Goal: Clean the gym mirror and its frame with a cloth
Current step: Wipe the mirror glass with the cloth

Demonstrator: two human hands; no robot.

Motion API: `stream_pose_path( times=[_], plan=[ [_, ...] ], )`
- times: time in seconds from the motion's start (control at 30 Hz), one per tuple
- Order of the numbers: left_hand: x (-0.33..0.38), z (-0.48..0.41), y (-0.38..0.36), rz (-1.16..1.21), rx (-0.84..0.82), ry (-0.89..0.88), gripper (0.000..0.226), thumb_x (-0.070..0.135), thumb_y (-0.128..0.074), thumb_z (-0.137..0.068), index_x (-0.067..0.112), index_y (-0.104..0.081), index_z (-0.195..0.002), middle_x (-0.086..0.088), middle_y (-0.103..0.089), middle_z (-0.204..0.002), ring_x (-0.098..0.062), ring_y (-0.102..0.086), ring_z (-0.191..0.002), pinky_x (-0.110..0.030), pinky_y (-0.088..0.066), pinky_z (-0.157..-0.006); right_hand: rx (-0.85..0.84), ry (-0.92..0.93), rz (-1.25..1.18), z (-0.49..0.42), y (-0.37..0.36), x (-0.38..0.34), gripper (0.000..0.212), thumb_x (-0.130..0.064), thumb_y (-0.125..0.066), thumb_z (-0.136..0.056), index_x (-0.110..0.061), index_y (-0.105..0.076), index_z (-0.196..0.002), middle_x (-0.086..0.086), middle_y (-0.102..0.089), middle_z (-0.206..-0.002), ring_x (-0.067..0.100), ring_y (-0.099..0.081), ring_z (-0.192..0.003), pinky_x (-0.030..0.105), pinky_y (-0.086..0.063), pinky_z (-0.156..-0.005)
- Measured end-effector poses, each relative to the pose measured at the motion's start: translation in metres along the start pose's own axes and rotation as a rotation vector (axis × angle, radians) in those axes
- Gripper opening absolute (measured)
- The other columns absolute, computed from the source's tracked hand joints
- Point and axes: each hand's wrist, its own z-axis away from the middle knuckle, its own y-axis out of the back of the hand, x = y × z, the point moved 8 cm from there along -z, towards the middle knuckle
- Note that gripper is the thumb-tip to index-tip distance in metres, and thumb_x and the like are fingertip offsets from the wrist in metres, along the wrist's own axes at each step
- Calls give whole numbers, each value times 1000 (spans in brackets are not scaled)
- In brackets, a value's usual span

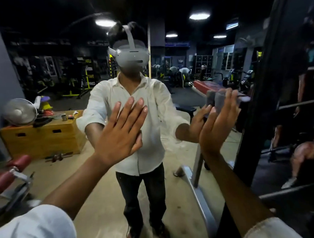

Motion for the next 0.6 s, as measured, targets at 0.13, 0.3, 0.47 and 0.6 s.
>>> stream_pose_path(
  times=[0.13,0.3,0.47,0.6],
  plan=[
    [0,0,2,-1,7,0,73,32,-42,-106,4,-19,-168,-20,-13,-176,-40,-14,-163,-60,-18,-131,72,-177,-44,39,-3,-2,54,-14,-42,-109,0,-33,-161,19,-29,-170,33,-21,-160,63,-27,-123],
    [-1,0,3,32,0,-5,73,34,-39,-107,3,-15,-169,-19,-11,-177,-38,-11,-164,-58,-16,-132,-249,205,-43,94,-48,-104,59,-15,-47,-107,-3,-30,-162,17,-25,-171,37,-16,-161,60,-16,-129],
    [1,3,5,107,-3,27,73,35,-39,-107,1,-15,-168,-18,-12,-177,-37,-12,-164,-59,-19,-131,-456,622,64,115,-56,-120,62,-10,-50,-105,-7,-30,-164,15,-25,-172,37,-17,-161,55,-13,-131],
    [13,2,3,143,-5,55,74,31,-41,-106,0,-16,-168,-21,-10,-176,-41,-12,-163,-66,-19,-128,-287,432,158,36,-19,-46,65,-13,-57,-102,-8,-33,-163,12,-25,-172,32,-18,-161,55,-12,-131]
  ],
)
